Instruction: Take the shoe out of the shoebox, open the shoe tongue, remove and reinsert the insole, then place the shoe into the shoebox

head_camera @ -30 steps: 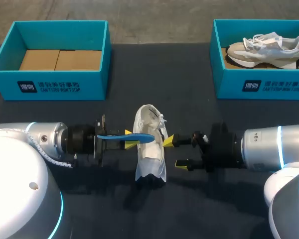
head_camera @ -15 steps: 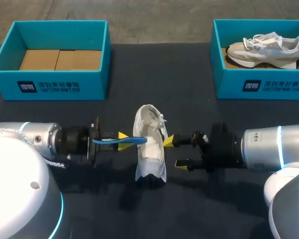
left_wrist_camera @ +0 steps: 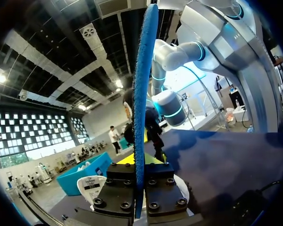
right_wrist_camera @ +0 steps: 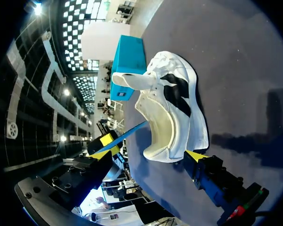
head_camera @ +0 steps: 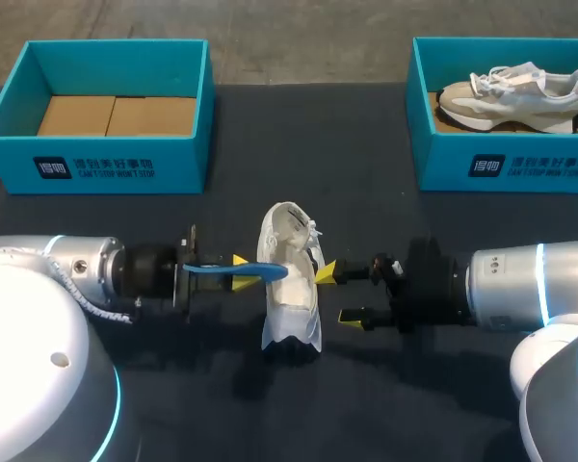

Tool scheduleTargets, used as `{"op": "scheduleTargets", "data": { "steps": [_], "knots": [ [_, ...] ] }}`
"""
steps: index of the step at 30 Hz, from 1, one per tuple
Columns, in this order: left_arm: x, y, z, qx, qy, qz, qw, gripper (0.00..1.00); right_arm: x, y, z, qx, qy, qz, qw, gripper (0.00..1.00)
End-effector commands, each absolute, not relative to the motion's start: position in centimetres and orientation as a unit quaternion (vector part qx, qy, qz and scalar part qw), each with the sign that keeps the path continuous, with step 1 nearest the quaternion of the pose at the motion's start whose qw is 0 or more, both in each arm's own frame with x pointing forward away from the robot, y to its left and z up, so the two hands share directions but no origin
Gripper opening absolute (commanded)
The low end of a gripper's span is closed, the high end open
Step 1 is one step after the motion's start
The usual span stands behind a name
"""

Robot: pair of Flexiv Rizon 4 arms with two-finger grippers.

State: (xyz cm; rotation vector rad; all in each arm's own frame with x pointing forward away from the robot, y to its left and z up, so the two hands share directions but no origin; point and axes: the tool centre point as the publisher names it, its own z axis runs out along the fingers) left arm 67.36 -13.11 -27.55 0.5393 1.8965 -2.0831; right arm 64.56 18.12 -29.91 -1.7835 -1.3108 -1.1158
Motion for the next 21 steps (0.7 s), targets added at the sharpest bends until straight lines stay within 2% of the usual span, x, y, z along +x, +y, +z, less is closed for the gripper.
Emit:
{"op": "scheduleTargets", "data": {
  "steps": [1,21],
  "knots": [
    [67.57,-13.29,-27.98,0.185,0.654,-0.721,0.134,0.0,64.48,18.21,-29.81,-0.682,-0.5,-0.425,0.324,1.0],
    [67.35,-12.69,-27.87,0.175,0.652,-0.726,0.133,0.0,64.48,18.21,-29.81,-0.682,-0.5,-0.425,0.324,1.0]
  ]
}}
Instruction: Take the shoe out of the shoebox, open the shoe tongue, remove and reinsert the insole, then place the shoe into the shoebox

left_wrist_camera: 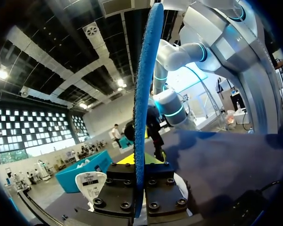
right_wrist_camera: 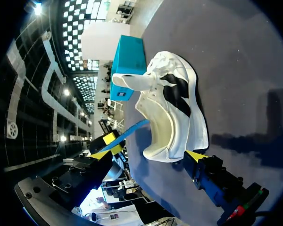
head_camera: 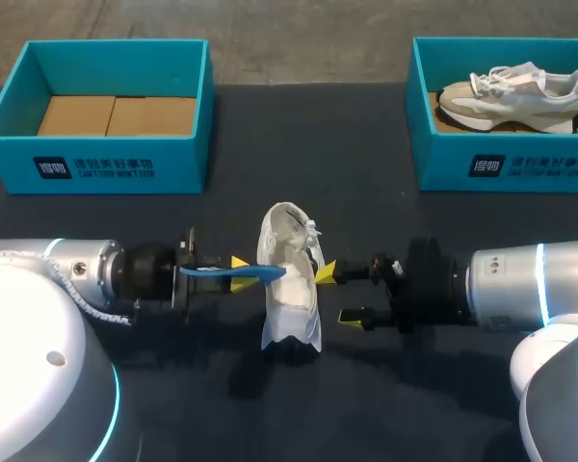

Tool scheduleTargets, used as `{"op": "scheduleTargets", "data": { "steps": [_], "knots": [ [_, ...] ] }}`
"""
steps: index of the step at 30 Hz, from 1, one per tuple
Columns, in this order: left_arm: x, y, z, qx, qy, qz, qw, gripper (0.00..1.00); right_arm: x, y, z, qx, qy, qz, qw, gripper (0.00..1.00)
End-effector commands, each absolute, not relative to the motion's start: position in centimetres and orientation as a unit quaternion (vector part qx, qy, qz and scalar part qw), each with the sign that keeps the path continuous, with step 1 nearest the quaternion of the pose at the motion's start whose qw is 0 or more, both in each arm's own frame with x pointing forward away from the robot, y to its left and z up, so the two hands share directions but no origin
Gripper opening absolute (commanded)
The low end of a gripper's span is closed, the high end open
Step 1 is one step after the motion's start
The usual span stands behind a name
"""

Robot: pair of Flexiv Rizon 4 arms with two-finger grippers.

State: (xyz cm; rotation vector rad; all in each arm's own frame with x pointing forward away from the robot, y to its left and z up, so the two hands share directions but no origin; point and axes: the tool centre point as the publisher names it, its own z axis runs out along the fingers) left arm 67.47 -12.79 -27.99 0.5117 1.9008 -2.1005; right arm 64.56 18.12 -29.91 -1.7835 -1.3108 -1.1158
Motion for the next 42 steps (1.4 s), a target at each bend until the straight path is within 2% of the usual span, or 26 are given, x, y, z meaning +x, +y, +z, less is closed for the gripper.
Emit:
{"op": "scheduleTargets", "data": {
  "steps": [1,9,15,22,42],
  "knots": [
    [67.4,-12.7,-27.8,0.176,0.652,-0.726,0.132,0.0,64.5,18.2,-29.8,-0.682,-0.5,-0.425,0.324,1.0],
    [67.2,-13.1,-27.3,0.177,0.648,-0.727,0.139,0.0,64.5,18.2,-29.8,-0.682,-0.5,-0.425,0.324,1.0],
    [67.3,-13.4,-26.6,0.165,0.642,-0.734,0.149,0.0,64.1,18.7,-29.8,-0.655,-0.559,-0.422,0.282,1.0],
    [67.4,-14.5,-26.5,0.163,0.639,-0.739,0.142,0.0,63.9,19.0,-30.2,-0.647,-0.58,-0.417,0.267,1.0],
    [68.2,-16.3,-27.5,0.168,0.632,-0.746,0.123,0.0,63.8,19.5,-30.7,-0.635,-0.604,-0.408,0.257,1.0]
  ]
}}
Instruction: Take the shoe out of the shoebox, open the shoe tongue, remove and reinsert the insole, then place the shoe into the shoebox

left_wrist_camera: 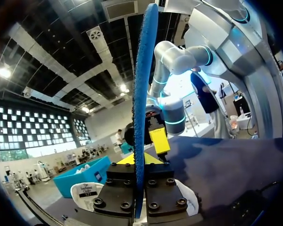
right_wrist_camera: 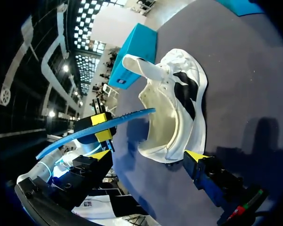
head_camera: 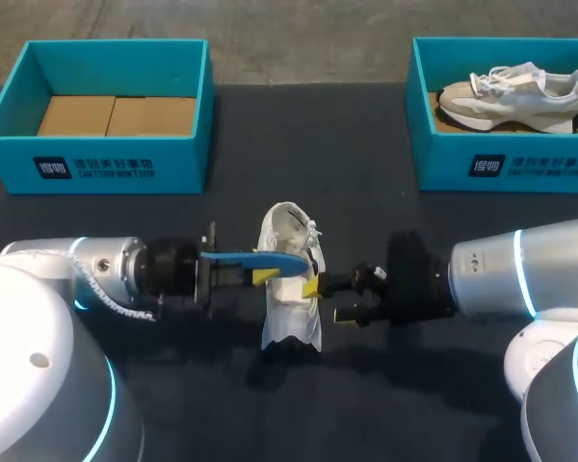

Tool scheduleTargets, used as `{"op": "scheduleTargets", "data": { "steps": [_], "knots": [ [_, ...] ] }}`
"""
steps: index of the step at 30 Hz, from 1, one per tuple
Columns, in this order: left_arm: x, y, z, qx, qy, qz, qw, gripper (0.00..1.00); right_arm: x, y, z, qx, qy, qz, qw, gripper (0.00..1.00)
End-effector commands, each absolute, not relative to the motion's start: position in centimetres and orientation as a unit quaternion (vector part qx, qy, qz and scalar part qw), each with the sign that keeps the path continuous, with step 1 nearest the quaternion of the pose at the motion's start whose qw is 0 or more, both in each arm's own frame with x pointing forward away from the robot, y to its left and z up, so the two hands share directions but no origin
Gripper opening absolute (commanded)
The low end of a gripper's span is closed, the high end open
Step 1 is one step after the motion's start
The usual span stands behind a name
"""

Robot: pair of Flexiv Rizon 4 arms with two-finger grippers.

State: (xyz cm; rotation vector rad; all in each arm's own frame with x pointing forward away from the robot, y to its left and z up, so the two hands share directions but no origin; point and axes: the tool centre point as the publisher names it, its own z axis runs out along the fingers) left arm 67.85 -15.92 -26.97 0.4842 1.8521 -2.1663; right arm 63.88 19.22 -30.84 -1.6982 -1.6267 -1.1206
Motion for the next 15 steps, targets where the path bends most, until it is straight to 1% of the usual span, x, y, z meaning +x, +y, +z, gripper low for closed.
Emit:
{"op": "scheduleTargets", "data": {
  "steps": [1,15],
  "knots": [
    [68.2,-16.3,-27.6,0.168,0.632,-0.747,0.122,0.0,63.8,19.5,-30.7,-0.635,-0.604,-0.408,0.257,1.0],
    [68.8,-17.4,-29.0,0.166,0.64,-0.743,0.11,0.0,63.8,19.5,-30.7,-0.635,-0.604,-0.408,0.257,1.0]
  ]
}}
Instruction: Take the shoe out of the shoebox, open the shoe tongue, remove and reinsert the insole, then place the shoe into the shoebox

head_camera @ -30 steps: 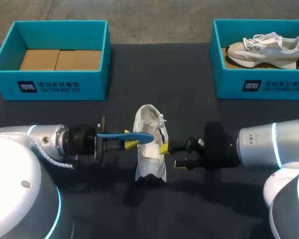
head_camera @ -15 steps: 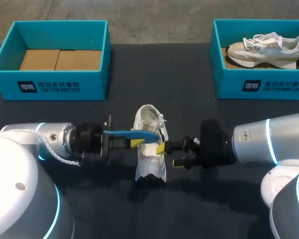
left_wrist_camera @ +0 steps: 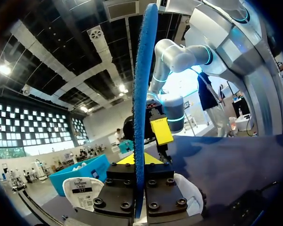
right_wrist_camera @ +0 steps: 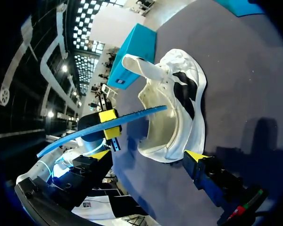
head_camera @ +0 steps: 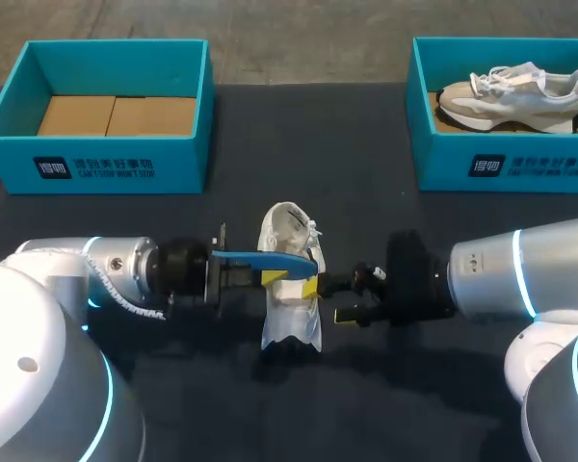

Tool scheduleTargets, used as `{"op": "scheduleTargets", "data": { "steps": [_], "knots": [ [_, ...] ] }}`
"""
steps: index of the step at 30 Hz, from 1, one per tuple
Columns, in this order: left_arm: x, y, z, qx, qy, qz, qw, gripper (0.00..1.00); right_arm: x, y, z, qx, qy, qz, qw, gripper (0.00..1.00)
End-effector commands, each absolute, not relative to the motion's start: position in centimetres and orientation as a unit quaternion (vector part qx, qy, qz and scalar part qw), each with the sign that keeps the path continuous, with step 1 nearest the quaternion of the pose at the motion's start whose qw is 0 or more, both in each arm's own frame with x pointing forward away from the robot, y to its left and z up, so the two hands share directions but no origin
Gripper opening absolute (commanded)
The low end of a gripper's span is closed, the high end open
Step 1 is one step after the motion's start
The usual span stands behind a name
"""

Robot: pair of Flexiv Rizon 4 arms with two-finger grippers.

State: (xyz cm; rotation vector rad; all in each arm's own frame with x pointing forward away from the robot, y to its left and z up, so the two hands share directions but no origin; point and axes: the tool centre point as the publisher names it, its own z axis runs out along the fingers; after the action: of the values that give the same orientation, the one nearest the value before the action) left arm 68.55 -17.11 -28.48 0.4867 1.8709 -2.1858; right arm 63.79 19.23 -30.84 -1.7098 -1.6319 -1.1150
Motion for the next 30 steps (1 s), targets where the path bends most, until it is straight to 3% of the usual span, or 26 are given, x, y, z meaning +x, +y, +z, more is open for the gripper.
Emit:
{"op": "scheduleTargets", "data": {
  "steps": [1,30],
  "knots": [
    [68.8,-17.4,-29.1,0.165,0.643,-0.74,0.108,0.0,63.8,19.5,-30.7,-0.635,-0.604,-0.408,0.257,1.0],
    [69.7,-17.0,-32.1,0.224,0.686,-0.677,0.146,0.0,63.8,19.5,-30.7,-0.635,-0.604,-0.408,0.257,1.0]
  ]
}}
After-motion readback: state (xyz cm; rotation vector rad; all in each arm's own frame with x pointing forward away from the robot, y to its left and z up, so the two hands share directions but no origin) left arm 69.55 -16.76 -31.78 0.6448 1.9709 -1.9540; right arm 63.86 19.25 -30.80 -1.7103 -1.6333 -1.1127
